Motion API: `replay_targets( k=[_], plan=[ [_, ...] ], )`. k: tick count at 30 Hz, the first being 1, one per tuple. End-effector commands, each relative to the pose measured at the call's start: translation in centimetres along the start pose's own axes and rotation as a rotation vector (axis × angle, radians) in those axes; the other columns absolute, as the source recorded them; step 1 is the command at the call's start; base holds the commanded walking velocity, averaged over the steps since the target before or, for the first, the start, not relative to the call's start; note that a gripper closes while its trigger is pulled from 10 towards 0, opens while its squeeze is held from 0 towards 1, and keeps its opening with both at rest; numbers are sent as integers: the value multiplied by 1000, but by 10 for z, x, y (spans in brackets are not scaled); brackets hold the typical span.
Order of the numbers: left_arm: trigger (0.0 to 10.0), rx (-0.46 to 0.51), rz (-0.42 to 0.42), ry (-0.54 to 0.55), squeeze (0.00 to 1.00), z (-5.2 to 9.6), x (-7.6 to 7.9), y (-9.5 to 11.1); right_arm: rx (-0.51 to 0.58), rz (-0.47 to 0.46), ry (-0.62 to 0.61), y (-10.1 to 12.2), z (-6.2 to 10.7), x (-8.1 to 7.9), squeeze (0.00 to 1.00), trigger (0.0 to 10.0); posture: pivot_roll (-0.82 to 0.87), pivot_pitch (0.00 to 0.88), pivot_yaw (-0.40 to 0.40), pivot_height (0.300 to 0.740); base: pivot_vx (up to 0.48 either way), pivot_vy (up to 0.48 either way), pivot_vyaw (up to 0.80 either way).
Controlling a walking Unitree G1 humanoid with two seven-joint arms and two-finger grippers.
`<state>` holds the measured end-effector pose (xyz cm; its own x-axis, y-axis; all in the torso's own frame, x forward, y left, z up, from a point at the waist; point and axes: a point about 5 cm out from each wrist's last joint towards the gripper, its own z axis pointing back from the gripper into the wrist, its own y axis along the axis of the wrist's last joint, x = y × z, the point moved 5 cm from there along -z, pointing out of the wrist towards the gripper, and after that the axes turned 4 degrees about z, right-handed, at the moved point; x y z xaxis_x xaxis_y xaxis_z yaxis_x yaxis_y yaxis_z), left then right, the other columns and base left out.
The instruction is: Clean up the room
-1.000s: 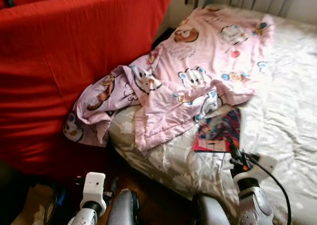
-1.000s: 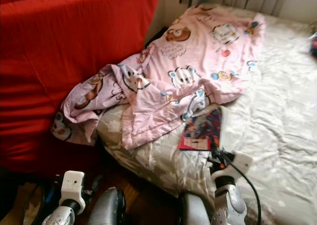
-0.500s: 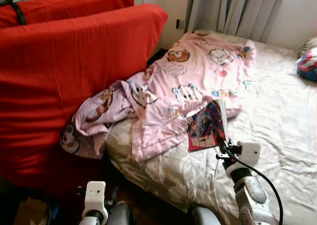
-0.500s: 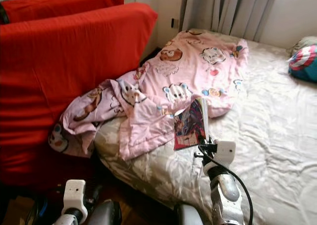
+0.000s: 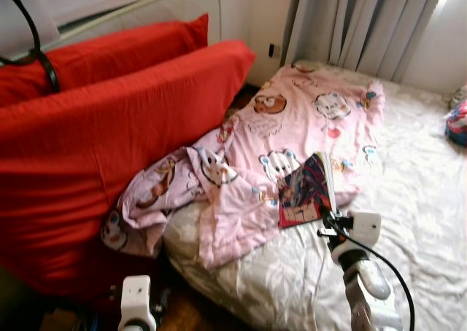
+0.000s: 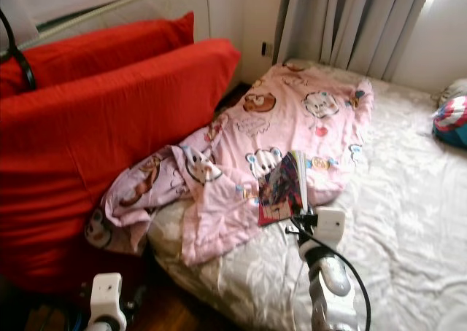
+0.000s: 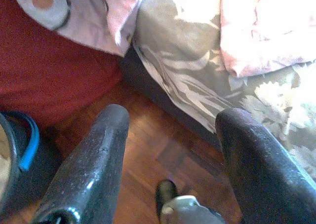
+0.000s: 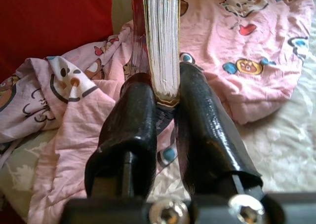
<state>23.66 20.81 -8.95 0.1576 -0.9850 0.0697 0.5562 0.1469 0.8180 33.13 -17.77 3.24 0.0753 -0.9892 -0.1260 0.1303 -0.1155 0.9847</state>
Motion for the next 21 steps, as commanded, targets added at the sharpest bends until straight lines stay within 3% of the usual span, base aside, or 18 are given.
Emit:
replay_targets(
  k=[1,9,11,14,21],
  plan=[
    [10000,-65,19,3,0,3,1,-14,17,17,-13,7,-3,4,0,10000,20,0,-63,740,0,0,0],
    [10000,-115,39,-11,0,1,4,-20,-24,16,-33,1,-6,4,0,10000,10,0,-76,740,0,0,0],
    [10000,-160,112,26,0,4,-1,-30,-46,14,-46,-4,-6,5,0,10000,8,0,-76,740,0,0,-744],
    [10000,-183,151,40,0,6,-4,-35,-45,10,-40,-5,-6,1,0,10000,4,0,-73,740,0,0,-731],
    [10000,-190,127,39,0,5,-6,-35,-58,9,-56,-9,-5,2,0,10000,6,0,-65,740,0,0,-731]
  ],
)
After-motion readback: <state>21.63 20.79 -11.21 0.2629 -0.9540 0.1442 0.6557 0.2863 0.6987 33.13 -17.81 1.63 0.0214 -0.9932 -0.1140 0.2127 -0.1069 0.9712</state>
